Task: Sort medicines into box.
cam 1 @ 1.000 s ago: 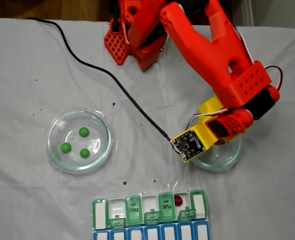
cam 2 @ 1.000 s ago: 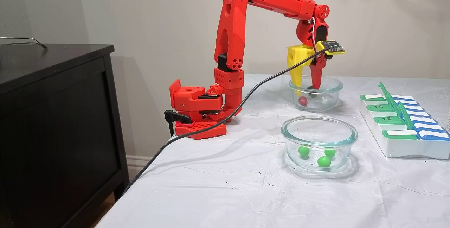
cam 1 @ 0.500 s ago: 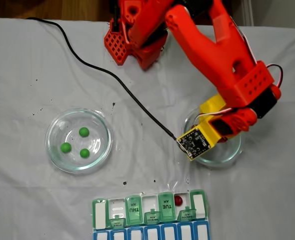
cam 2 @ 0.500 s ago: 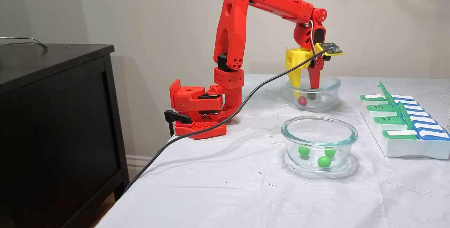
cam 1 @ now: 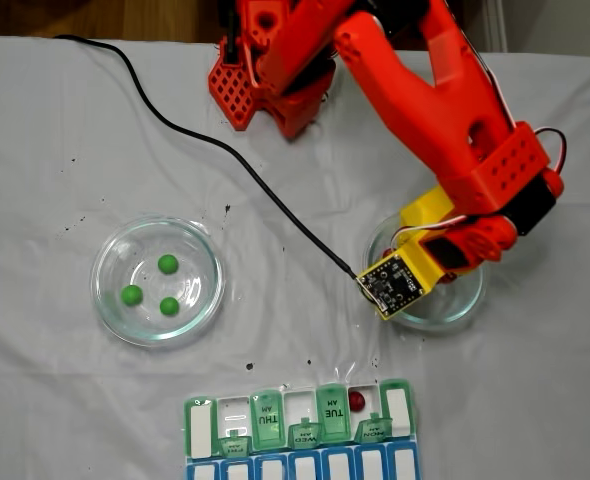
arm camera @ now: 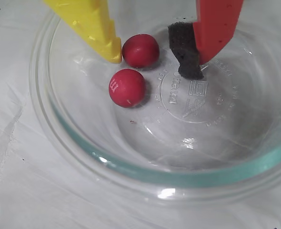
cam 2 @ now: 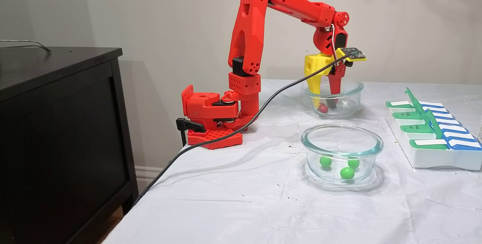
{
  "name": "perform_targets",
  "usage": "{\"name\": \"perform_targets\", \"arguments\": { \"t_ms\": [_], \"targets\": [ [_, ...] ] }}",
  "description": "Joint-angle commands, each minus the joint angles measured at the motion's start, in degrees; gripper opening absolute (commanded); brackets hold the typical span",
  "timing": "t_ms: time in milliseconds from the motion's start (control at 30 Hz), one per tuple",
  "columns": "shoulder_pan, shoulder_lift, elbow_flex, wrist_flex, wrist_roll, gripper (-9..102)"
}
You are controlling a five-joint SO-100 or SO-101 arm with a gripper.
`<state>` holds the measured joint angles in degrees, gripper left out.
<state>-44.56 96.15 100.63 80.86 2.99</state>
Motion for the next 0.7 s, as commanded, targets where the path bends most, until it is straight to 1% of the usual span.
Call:
{"name": "perform_targets", "arguments": {
  "t_ms": [0, 267, 667],
  "targets": [
    [-3.6, 1.05, 0.79, 2.2, -0.88, 21],
    [-5.8, -0.7, 0.35, 3.34, -2.46, 20],
    [-5.63, -2.37, 0.62, 3.78, -3.16, 17]
  ]
}}
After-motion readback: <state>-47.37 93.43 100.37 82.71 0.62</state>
